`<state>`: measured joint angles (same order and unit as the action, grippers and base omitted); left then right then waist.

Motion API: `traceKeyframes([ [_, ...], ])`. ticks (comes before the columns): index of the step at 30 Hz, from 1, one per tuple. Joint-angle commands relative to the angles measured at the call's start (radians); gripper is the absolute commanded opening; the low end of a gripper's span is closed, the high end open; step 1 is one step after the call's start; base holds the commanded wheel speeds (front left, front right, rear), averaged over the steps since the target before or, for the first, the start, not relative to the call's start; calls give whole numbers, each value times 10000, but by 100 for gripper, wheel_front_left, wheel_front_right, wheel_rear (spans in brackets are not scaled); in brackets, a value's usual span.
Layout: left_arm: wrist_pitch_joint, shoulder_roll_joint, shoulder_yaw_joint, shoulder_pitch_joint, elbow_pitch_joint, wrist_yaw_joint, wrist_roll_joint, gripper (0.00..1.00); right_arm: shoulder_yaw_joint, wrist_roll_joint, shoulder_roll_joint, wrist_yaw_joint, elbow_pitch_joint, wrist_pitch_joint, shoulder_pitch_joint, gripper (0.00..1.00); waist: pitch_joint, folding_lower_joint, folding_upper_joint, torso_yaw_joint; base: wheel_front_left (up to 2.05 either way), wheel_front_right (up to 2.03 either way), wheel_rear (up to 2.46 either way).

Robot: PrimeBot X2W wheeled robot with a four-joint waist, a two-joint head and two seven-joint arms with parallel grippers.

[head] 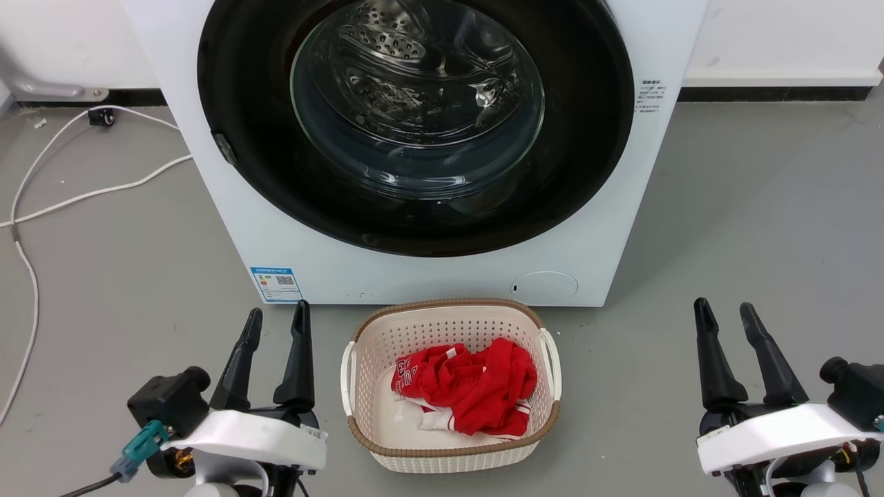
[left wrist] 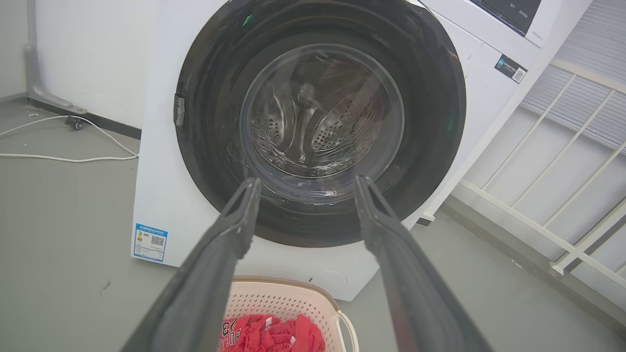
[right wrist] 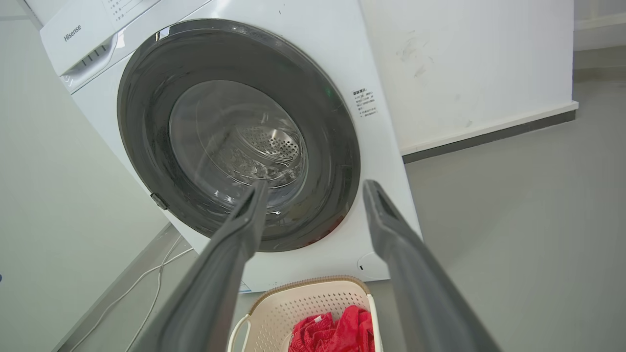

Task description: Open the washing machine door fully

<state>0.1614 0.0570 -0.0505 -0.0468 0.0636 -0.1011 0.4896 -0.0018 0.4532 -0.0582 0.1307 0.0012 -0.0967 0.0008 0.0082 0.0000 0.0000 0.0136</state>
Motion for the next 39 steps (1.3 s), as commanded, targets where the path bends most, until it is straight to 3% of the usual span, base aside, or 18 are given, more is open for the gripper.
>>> traceKeyframes([
  [1, 99, 38, -30, -83, -63, 47, -399, 100, 26, -356, 19, 0, -154, -69, 19, 100, 11, 0, 0, 5, 0, 0, 0],
  [20, 498, 158, -347, 6, 10, 404, -2411, 100, -39, -2021, 52, -1, -149, 51, 154, 100, 50, 0, 0, 68, 0, 0, 0],
  [39, 836, 130, -360, 108, -185, 639, -3698, 100, 15, -3217, 82, -1, -231, 145, 201, 100, 79, 0, 0, 111, 0, 0, 0],
])
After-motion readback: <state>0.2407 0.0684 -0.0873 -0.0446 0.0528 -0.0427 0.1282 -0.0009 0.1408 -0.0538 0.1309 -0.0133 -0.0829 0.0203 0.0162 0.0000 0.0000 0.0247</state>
